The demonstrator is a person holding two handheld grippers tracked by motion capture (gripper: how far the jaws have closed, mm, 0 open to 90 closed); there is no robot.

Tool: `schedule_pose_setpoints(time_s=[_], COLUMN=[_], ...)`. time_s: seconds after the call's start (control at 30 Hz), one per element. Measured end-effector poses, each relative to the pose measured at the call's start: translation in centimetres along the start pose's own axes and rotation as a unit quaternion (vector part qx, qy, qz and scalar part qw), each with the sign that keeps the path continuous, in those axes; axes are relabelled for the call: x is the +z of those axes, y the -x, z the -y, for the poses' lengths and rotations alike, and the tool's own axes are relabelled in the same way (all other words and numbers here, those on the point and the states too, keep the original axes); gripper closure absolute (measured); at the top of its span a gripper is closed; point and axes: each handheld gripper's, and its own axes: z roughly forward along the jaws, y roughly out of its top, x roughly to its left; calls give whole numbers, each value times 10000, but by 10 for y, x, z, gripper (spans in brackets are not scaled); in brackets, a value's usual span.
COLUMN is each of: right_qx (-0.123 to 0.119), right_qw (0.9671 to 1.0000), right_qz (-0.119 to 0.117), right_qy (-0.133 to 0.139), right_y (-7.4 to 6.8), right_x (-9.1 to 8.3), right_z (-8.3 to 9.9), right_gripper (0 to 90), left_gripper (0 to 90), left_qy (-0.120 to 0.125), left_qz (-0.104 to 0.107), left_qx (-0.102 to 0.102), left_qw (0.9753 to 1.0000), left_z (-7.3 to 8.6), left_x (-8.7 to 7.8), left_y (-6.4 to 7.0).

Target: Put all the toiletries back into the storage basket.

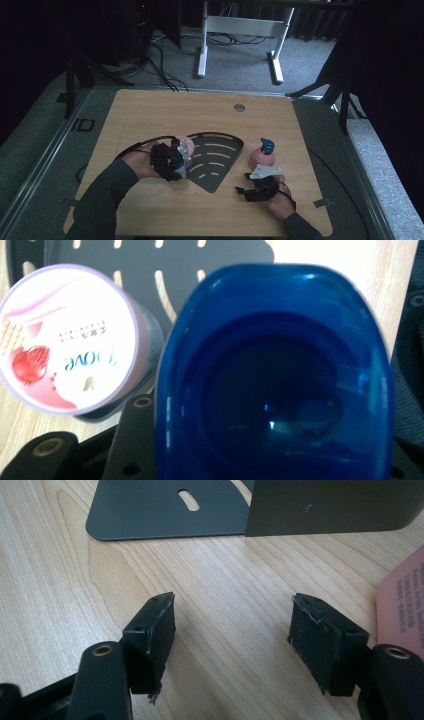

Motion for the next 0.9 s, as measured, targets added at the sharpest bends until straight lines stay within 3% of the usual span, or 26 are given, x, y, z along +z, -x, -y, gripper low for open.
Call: schedule_pose_setpoints(time_s=[0.17,0.9], right_qx=[7,2], right_qw=[10000,10000], right_qz=[1,-4], right_qy=[1,11], right_y=[0,0], right_x=[0,0], right_z=[0,0], right_gripper=[343,343], left_gripper=[555,555], left_qy=[29,147], left_qz=[95,93], left_qx=[49,147], left_qw=[9999,9997], left_z=[-9,-36], left_x=[3,12], left_y=[2,-1])
